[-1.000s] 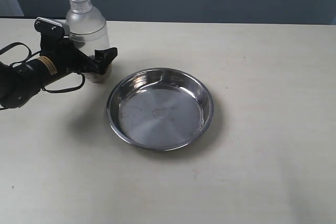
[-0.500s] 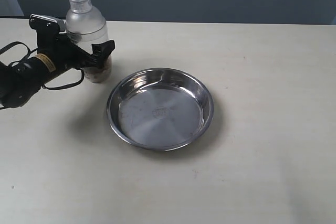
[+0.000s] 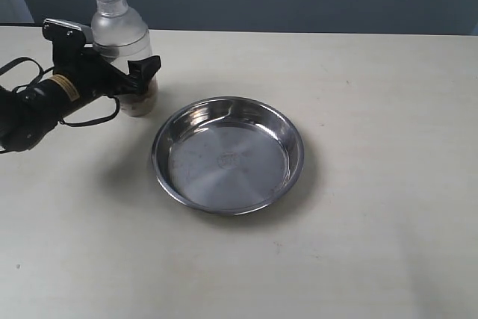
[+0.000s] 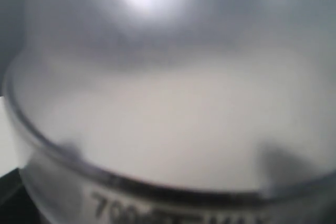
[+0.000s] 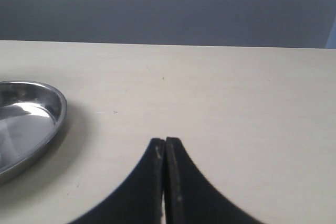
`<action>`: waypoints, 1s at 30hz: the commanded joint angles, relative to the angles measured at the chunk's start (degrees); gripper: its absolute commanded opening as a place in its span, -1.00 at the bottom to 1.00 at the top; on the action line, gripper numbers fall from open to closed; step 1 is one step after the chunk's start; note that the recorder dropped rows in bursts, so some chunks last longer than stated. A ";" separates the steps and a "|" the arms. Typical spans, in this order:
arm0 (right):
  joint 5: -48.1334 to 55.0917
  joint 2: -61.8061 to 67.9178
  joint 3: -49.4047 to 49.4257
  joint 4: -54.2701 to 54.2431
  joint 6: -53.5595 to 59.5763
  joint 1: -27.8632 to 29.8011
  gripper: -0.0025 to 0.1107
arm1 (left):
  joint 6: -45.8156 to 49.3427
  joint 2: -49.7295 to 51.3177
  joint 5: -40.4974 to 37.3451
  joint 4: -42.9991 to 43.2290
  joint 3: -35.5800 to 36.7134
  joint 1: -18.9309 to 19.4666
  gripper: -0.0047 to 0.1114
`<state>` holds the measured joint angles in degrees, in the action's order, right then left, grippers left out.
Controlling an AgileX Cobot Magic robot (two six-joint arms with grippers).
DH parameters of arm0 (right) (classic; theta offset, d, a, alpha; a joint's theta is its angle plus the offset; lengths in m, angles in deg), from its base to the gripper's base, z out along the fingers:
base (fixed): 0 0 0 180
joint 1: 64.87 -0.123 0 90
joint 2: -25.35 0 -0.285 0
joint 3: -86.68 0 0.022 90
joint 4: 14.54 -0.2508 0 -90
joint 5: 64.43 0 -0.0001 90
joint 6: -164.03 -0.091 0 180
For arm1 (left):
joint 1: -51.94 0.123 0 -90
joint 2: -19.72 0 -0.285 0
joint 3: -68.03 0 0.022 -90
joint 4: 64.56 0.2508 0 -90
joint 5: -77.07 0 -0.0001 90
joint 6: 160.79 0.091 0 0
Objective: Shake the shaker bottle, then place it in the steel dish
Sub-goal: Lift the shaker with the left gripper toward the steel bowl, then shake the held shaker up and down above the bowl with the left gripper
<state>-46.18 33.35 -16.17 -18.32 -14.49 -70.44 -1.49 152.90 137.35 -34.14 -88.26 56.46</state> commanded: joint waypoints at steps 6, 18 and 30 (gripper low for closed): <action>-0.80 -0.22 0.07 0.07 0.01 -0.20 -0.97 | -11.83 -13.17 -7.93 9.73 0.52 -0.06 -0.91; -0.80 -0.22 0.07 0.07 0.01 -0.20 -0.97 | -20.05 -33.95 -0.96 18.95 8.10 -1.96 -0.91; -0.80 -0.22 0.07 0.07 0.01 -0.20 -0.97 | 8.48 -38.70 -18.80 -26.74 16.67 -23.67 -0.91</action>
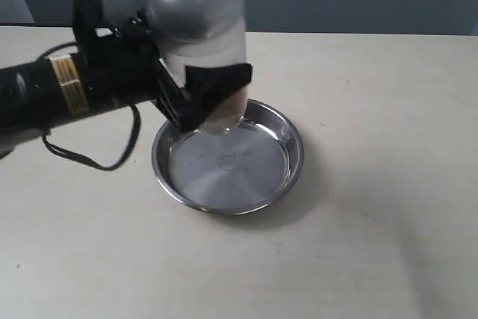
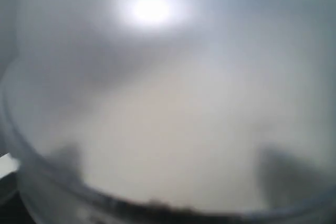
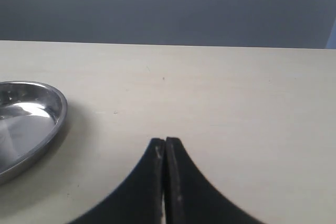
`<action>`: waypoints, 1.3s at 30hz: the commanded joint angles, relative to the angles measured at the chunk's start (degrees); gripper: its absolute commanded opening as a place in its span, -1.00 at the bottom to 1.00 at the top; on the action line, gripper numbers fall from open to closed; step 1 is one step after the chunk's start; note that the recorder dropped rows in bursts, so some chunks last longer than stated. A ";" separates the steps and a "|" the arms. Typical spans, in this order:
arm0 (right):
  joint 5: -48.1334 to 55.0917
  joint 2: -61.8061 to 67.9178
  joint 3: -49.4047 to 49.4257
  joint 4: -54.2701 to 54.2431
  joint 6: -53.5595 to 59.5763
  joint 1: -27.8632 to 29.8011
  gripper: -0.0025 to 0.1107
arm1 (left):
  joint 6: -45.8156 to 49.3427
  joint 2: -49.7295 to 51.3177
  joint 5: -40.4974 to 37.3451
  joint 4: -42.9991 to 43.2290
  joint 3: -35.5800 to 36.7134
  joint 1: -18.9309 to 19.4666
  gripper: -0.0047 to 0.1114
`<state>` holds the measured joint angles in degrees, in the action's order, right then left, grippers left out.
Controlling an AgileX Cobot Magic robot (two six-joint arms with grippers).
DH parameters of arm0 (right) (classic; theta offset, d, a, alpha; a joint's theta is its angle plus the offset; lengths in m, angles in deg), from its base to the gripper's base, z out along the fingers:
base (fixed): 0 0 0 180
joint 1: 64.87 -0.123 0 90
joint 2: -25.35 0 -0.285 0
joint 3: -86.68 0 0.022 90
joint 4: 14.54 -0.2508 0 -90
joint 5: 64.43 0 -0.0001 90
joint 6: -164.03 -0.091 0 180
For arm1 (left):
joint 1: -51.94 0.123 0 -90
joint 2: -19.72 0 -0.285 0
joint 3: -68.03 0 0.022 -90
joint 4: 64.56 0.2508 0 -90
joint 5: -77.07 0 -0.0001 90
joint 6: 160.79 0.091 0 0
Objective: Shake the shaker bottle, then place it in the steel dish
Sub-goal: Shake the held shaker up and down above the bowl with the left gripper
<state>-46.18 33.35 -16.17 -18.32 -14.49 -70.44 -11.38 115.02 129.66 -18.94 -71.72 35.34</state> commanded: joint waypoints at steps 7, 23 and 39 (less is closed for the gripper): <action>-0.80 -0.22 0.07 0.07 0.01 -0.20 -0.97 | 9.53 -2.00 -18.52 -22.20 -0.69 -8.33 -0.92; -0.80 -0.22 0.07 0.07 0.01 -0.20 -0.97 | 32.51 -1.37 -17.45 -71.15 -0.23 -13.39 -0.92; -0.80 -0.22 0.07 0.07 0.01 -0.20 -0.97 | 32.71 -11.00 -16.37 -60.99 -1.70 -17.24 -0.92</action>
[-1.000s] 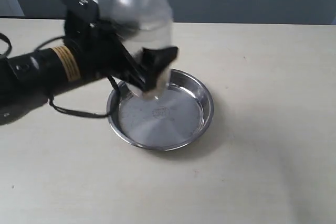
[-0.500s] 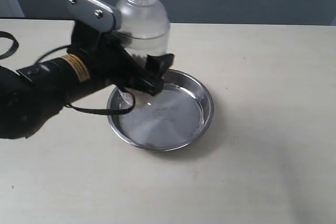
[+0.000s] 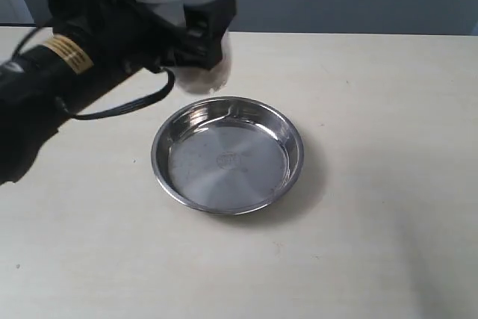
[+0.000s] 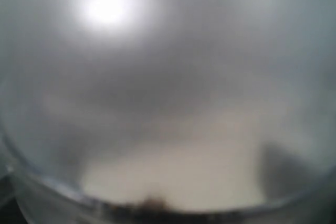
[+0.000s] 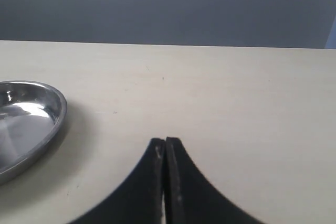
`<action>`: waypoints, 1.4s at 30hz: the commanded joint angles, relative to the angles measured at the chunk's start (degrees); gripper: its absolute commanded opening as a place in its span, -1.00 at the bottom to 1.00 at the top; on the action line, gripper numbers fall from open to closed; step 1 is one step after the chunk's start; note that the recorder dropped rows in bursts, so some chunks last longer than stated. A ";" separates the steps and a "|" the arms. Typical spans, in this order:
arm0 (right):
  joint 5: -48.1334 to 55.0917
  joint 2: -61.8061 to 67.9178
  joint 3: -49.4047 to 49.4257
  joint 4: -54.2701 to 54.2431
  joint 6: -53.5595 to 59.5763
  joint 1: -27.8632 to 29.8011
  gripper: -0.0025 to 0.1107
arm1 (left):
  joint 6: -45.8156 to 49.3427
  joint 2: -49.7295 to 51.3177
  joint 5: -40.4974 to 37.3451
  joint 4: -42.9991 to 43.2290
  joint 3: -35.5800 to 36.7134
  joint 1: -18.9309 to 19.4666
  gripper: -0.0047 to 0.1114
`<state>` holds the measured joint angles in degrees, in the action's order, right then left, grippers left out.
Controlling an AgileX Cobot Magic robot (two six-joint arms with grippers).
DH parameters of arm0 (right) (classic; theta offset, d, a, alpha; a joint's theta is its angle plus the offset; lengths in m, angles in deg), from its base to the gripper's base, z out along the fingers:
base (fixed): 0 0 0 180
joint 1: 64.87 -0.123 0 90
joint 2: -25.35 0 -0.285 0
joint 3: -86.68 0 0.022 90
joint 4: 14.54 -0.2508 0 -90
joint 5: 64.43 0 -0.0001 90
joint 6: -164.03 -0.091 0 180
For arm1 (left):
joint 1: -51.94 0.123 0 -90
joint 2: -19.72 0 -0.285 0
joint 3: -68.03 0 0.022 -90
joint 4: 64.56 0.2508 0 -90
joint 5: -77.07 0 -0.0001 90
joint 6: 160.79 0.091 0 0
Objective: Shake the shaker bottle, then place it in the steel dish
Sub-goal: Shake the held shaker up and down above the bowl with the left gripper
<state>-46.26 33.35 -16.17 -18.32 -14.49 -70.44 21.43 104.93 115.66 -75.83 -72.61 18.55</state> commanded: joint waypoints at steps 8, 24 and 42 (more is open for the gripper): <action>-0.72 -0.22 0.07 0.07 0.01 -0.20 -0.97 | 2.30 -3.98 2.11 5.79 -1.85 -4.81 -0.92; -0.72 -0.22 0.07 0.07 0.01 -0.20 -0.97 | 5.93 8.29 5.29 -4.12 2.07 -6.31 -0.92; -0.72 -0.22 0.07 0.07 0.01 -0.20 -0.97 | 8.88 3.70 -3.12 -14.67 1.84 -4.61 -0.92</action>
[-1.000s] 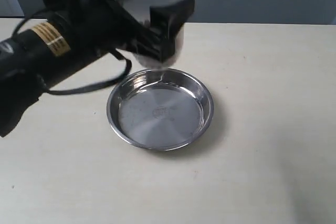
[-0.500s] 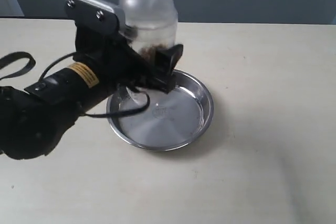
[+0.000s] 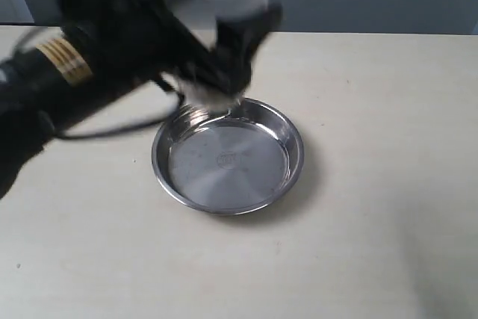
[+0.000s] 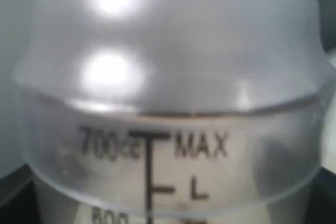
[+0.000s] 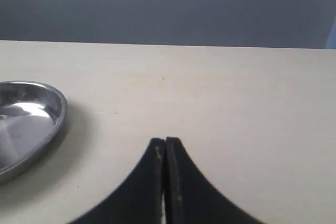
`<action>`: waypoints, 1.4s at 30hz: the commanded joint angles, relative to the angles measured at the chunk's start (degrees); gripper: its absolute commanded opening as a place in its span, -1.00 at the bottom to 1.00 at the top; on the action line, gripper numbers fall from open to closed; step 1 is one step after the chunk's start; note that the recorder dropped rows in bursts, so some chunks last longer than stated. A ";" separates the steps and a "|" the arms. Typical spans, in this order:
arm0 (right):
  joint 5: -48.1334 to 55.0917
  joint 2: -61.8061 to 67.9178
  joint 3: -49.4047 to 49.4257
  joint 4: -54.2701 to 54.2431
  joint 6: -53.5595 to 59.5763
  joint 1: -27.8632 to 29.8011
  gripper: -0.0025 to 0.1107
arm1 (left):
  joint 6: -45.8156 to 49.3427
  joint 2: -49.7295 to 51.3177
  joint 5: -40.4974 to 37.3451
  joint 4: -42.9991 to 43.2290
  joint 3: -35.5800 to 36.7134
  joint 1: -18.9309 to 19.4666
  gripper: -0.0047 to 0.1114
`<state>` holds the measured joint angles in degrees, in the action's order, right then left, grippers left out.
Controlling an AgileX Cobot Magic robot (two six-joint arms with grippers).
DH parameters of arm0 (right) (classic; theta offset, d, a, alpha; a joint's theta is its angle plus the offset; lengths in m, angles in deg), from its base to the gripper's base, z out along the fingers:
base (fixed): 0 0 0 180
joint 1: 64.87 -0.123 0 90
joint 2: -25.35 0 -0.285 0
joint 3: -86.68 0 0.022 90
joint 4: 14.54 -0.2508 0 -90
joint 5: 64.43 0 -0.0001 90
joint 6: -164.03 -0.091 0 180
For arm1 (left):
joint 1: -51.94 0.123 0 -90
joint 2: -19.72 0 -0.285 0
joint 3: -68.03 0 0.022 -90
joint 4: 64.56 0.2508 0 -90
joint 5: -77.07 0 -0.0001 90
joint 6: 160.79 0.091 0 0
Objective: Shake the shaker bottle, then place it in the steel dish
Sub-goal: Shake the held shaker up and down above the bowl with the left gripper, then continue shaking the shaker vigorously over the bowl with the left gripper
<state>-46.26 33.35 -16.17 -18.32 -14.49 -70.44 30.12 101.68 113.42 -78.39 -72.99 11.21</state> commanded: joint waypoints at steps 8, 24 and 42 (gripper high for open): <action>-0.72 -0.22 0.07 0.07 0.01 -0.20 -0.97 | -0.13 -1.99 -7.35 -3.18 -2.53 1.99 -0.92; -0.72 -0.22 0.07 0.07 0.01 -0.20 -0.97 | 0.22 4.02 1.88 -6.94 1.89 0.08 -0.92; -0.72 -0.22 0.07 0.07 0.01 -0.20 -0.97 | 1.45 5.60 -3.56 -10.74 3.64 0.09 -0.92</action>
<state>-46.26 33.35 -16.17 -18.32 -14.49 -70.44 31.05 101.03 113.85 -80.95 -71.86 10.05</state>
